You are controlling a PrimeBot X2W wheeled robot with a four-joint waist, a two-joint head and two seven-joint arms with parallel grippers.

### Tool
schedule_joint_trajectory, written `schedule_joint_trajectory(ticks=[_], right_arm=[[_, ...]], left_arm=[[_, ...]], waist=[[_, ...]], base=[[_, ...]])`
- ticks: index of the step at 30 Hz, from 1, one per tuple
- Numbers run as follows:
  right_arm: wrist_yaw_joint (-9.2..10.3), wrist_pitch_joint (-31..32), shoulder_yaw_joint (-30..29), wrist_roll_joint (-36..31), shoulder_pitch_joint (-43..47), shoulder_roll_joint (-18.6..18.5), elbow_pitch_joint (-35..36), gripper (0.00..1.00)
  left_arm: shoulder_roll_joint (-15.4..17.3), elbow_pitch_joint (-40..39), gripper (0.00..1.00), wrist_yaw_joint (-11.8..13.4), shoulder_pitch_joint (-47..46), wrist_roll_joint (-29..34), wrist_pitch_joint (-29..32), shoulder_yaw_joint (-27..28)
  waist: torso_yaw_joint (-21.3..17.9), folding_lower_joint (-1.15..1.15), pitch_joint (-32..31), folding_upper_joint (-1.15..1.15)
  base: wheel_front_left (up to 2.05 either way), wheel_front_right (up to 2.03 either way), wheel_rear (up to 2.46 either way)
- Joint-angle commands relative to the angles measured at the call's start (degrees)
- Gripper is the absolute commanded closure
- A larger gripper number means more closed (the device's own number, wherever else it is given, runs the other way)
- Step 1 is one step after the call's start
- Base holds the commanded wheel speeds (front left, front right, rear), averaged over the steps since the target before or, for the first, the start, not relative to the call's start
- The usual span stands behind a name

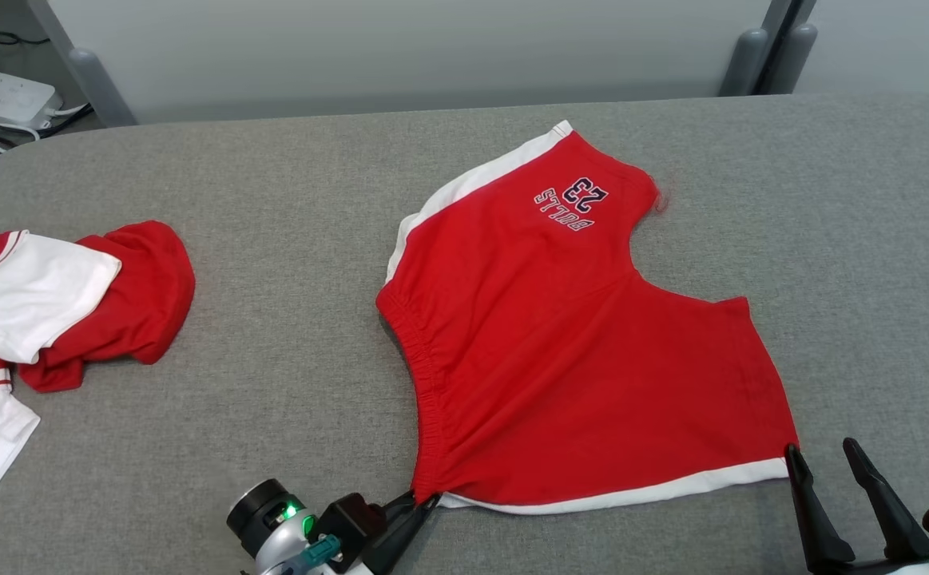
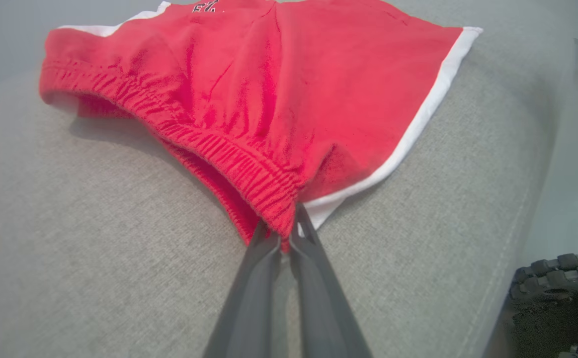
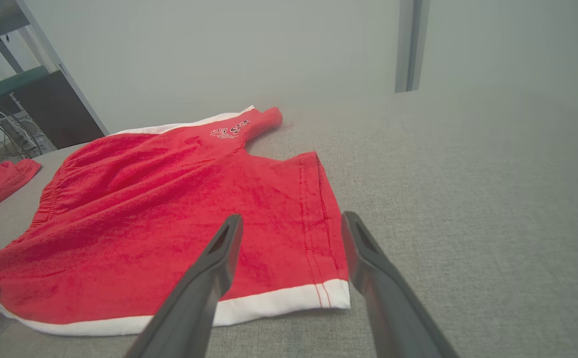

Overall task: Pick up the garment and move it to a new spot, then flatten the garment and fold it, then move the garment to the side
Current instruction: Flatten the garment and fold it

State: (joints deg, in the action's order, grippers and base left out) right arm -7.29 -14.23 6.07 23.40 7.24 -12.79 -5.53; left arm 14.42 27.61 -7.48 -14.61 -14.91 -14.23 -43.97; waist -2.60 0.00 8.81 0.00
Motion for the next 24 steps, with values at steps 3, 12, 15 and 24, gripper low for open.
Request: schedule_joint_trajectory(ticks=[3, 12, 15, 24], right_arm=[[-0.2, -0.77, 1.08, 1.37, -1.57, -1.53, -2.42, 0.0], [-0.2, -0.77, 2.66, 3.56, -2.75, -1.49, -10.03, 0.0], [-0.2, -0.77, 4.04, 4.81, -3.79, -1.74, -12.44, 0.02], [-0.2, -0.77, 6.73, 6.99, -6.53, -2.33, -16.78, 1.0]], left_arm=[[3.04, -3.17, 1.0, -0.01, -2.22, -2.41, -0.07, 1.03], [5.95, -7.76, 1.0, -0.01, -1.49, -4.07, 1.94, 0.94], [6.32, -8.81, 1.0, -0.01, -1.48, -4.39, 2.48, 0.63], [7.08, -11.52, 1.0, -0.01, -2.14, -5.26, 3.77, -0.46]], waist=[[1.5, 0.0, 0.36, 0.0], [3.43, 0.0, 0.62, 0.0], [3.85, 0.0, 0.89, 0.0], [4.37, 0.0, 1.88, 0.0]], base=[[0.0, 0.0, 0.0], [0.0, 0.0, 0.0], [0.0, 0.0, 0.0], [0.0, 0.0, 0.0]])
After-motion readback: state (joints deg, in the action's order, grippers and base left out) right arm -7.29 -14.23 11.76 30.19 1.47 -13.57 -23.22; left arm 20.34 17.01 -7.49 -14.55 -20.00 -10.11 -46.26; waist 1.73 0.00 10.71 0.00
